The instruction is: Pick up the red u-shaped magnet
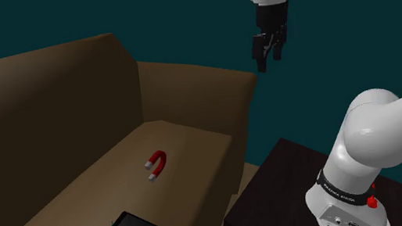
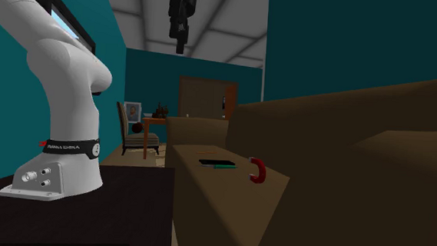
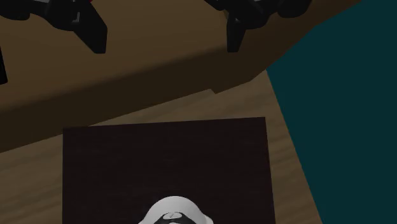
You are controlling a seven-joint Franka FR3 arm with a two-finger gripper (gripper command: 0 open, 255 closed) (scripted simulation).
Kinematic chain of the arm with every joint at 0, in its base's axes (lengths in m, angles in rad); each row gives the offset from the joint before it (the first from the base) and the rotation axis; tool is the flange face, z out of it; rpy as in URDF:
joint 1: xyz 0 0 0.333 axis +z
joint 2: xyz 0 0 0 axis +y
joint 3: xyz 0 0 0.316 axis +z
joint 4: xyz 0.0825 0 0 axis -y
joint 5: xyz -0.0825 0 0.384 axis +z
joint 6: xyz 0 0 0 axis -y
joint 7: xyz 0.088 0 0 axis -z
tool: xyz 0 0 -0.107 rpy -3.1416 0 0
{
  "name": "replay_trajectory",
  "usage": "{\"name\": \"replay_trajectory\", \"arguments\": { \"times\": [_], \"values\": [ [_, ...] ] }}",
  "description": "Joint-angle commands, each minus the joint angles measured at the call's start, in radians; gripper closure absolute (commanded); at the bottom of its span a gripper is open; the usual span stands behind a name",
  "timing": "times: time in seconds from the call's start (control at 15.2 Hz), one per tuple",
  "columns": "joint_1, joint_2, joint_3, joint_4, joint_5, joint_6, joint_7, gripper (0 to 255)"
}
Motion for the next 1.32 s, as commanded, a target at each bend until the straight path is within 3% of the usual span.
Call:
{"name": "replay_trajectory", "arguments": {
  "times": [0.0, 0.73, 1.25],
  "values": [
    [0.000, 0.000, 0.000, 0.000, 0.000, 0.000, 0.000, 0],
    [-0.029, 0.162, 0.226, -0.132, 0.181, 0.309, 0.449, 0],
    [-0.080, 0.426, 0.388, -0.098, 0.224, 0.562, 0.772, 0]
  ]
}}
